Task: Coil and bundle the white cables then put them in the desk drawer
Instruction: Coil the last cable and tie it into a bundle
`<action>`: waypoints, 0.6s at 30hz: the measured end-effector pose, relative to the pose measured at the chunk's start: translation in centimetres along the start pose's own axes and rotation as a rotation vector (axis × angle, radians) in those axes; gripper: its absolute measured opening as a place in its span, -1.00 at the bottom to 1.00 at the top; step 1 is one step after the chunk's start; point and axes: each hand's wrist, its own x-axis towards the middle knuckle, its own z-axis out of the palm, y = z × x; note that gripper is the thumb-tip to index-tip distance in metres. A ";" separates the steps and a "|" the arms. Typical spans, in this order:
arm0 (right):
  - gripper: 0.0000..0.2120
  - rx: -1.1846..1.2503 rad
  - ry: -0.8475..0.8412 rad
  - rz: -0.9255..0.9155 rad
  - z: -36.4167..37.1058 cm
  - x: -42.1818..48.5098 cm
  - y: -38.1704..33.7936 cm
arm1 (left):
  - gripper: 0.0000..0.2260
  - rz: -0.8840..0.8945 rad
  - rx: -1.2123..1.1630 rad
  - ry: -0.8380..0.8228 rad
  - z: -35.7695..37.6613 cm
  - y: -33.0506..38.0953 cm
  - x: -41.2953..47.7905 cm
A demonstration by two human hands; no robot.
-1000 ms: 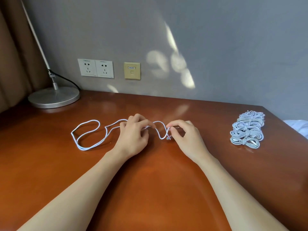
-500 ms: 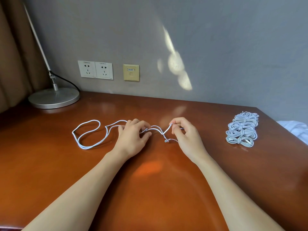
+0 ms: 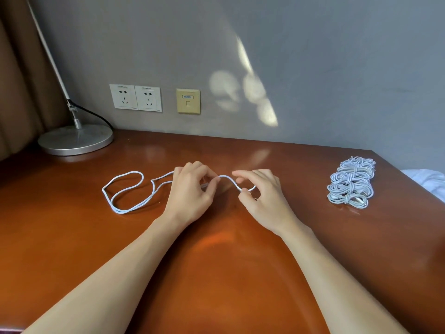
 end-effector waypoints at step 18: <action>-0.82 0.178 0.153 0.105 -0.2 0.2 0.5 | -0.66 -0.560 -1.039 -0.230 -1.0 2.0 0.0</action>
